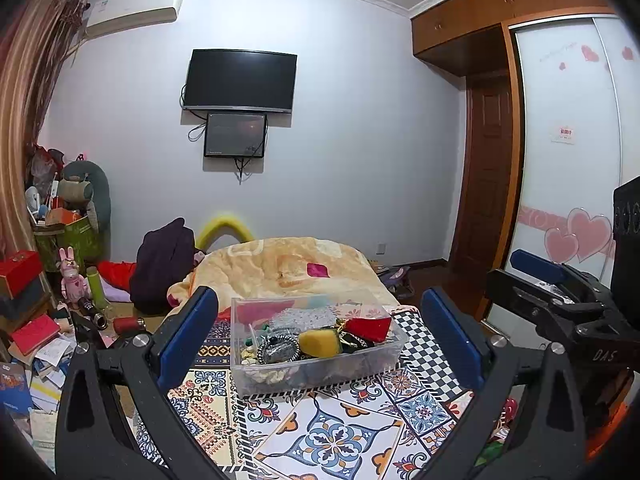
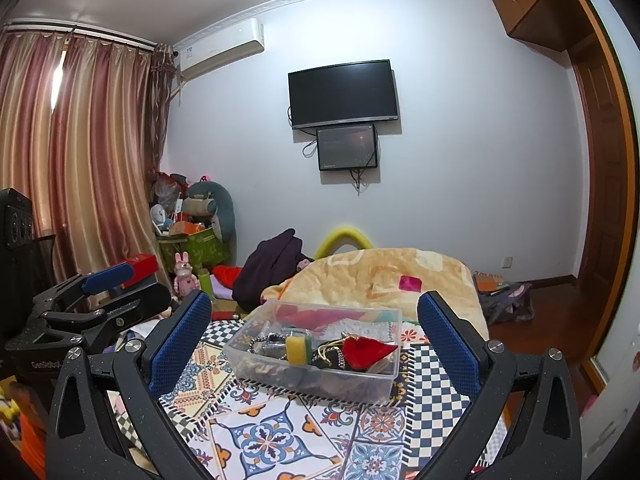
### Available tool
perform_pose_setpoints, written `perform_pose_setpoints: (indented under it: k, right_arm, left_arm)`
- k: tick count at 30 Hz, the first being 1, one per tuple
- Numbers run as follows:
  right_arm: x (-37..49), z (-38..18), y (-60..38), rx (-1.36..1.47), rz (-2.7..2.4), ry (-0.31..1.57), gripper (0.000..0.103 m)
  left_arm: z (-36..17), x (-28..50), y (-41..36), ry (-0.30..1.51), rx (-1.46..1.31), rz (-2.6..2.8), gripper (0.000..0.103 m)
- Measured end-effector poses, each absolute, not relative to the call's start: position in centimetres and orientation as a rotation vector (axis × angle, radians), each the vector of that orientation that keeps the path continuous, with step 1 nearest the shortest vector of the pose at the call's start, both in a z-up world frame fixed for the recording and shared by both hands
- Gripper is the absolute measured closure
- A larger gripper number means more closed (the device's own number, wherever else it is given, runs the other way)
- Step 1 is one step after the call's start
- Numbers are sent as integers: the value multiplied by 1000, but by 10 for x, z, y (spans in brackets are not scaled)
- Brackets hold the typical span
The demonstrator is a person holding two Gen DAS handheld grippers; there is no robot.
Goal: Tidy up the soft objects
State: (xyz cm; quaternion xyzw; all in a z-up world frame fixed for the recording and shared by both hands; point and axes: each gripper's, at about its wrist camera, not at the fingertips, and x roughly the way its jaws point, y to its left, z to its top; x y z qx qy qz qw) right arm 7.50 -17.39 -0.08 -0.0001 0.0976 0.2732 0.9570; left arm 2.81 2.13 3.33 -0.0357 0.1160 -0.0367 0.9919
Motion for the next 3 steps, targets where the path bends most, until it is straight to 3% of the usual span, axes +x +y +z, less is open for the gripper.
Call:
perform_pose_setpoints:
  k: [3]
  right_arm:
    - [74, -1, -174, -2, 555, 198, 0]
  left_arm:
    - [34, 27, 21, 230, -74, -71, 0]
